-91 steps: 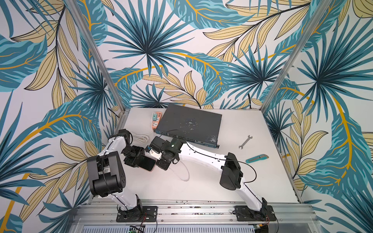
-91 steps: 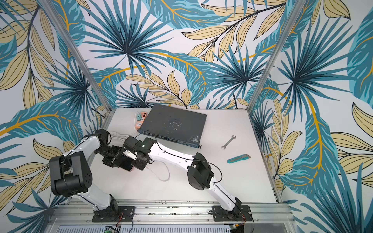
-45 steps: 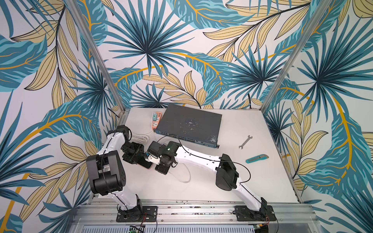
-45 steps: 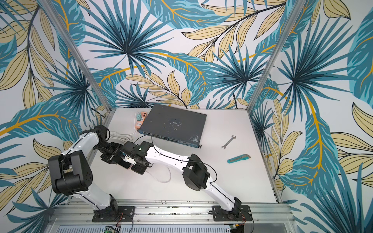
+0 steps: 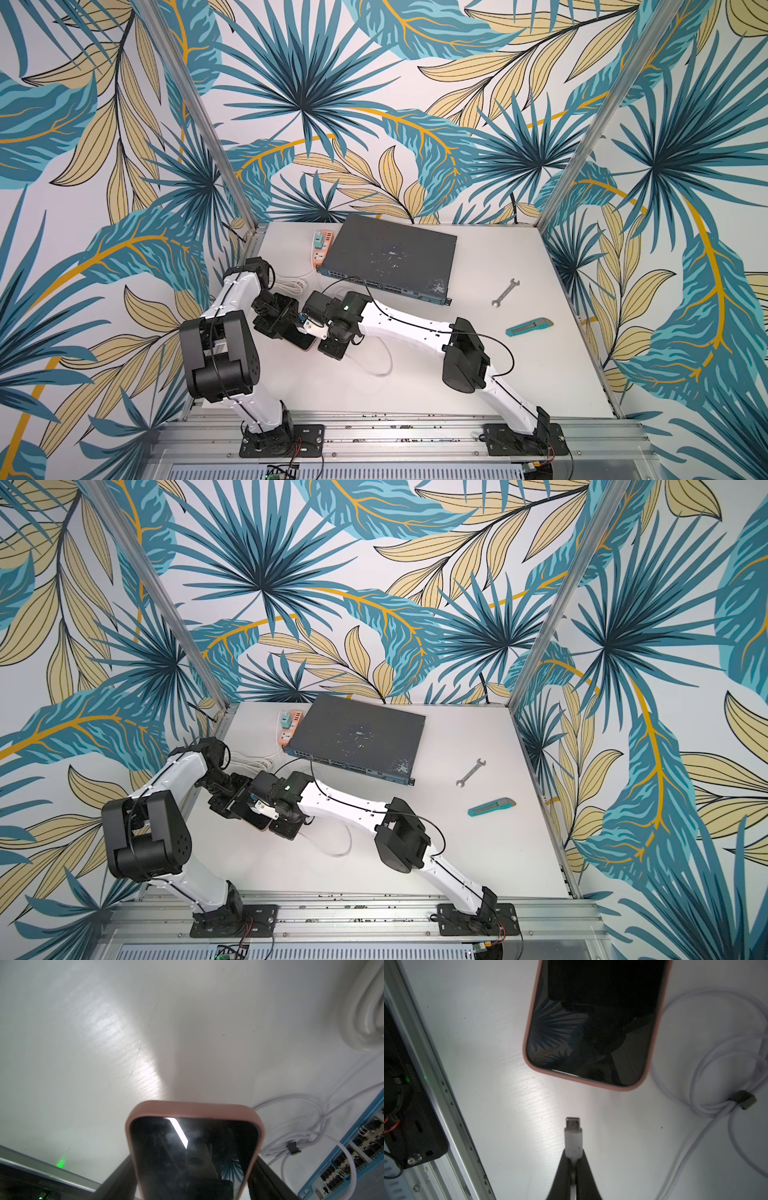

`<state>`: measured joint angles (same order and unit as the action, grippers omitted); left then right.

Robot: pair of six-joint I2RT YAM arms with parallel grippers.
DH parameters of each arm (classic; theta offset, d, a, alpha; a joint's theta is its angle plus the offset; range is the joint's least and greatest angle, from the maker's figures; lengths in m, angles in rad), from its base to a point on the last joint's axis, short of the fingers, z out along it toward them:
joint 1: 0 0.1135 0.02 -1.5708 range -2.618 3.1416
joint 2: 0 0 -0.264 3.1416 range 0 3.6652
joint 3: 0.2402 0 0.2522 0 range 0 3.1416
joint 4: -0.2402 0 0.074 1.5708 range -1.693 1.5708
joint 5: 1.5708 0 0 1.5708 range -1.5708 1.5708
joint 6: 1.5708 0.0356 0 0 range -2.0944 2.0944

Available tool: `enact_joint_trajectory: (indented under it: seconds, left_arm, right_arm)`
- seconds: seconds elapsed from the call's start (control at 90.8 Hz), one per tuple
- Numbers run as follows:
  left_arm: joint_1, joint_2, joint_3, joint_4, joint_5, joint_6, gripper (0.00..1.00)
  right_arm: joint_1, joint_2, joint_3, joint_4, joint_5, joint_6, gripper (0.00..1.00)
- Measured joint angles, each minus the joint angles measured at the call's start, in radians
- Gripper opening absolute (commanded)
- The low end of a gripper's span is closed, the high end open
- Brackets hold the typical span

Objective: Plug the charging cable into the phone
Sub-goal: Insert the charging cable into the phone.

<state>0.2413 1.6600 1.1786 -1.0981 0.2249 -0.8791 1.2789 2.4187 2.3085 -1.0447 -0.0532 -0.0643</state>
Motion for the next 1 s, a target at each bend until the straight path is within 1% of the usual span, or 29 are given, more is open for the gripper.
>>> enact_joint_trajectory:
  seconds: [0.297,1.003]
  left_arm:
    - [-0.036,-0.011,0.0,-0.002,-0.001,0.0,0.0]
    - [-0.067,-0.031,0.0,-0.018,-0.01,-0.001,0.0]
  right_arm:
    - [0.0,0.006,0.002,0.0,-0.001,0.0,0.0]
    - [0.006,0.01,0.009,0.0,0.001,0.0,0.0]
